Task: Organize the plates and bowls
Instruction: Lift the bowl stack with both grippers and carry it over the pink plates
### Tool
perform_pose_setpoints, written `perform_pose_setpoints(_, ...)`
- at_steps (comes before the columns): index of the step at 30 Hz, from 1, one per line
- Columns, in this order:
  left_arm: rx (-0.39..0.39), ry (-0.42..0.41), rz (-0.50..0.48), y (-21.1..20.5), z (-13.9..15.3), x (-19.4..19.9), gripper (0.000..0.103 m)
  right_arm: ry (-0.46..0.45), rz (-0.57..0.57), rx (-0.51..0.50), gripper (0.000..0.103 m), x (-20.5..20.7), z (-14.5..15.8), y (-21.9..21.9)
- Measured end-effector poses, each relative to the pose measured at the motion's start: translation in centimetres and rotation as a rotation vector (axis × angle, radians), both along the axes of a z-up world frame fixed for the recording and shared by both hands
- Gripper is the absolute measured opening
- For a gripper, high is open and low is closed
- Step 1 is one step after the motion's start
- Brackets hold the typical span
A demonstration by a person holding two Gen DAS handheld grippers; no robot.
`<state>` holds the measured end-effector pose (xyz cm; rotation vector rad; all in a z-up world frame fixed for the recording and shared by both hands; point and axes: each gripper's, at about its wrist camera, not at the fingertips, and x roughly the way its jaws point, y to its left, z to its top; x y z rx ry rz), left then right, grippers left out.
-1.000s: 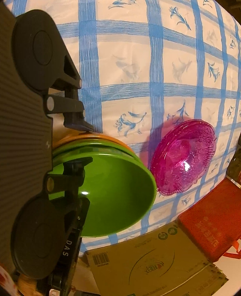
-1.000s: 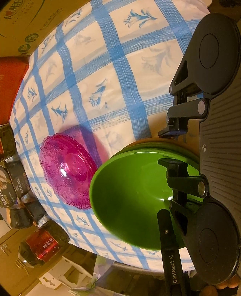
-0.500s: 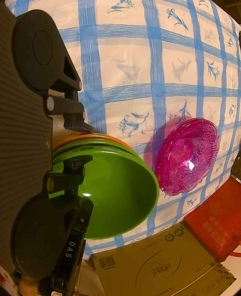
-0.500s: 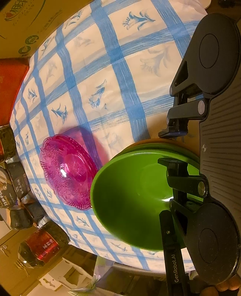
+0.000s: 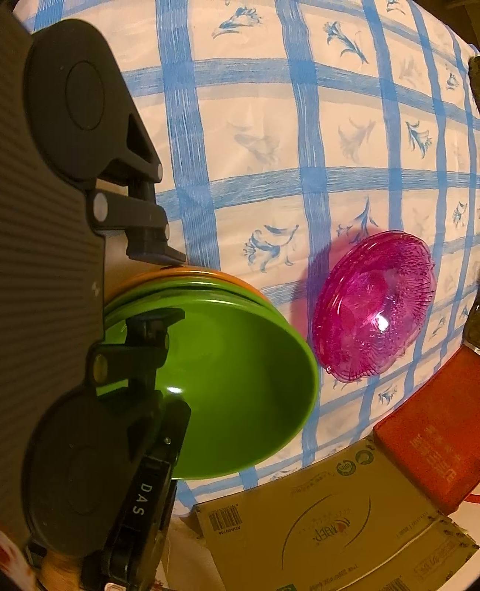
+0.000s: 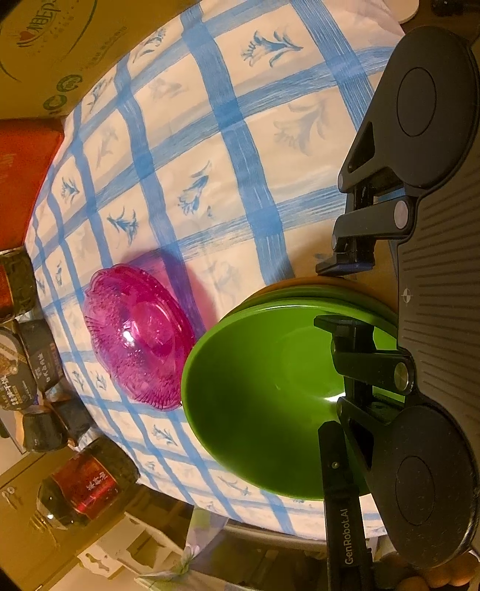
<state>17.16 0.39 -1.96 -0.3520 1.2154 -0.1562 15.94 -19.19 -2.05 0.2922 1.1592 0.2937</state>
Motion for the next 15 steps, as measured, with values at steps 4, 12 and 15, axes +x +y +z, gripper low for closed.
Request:
perform_pose_setpoints(4,0.003,-0.01,0.004,0.3,0.6,-0.1,0.021,-0.008,0.008,-0.001,0.023,0.0,0.6,0.4)
perform_pose_setpoints(12,0.001,-0.017,0.014,0.9,1.7,-0.1,0.021,-0.016,0.019,-0.003,0.023,0.2,1.6,1.0)
perform_pose_setpoints(15,0.001,-0.019,0.014,1.0,2.0,0.1,0.021,-0.021,0.026,-0.009,0.023,0.4,1.9,1.3)
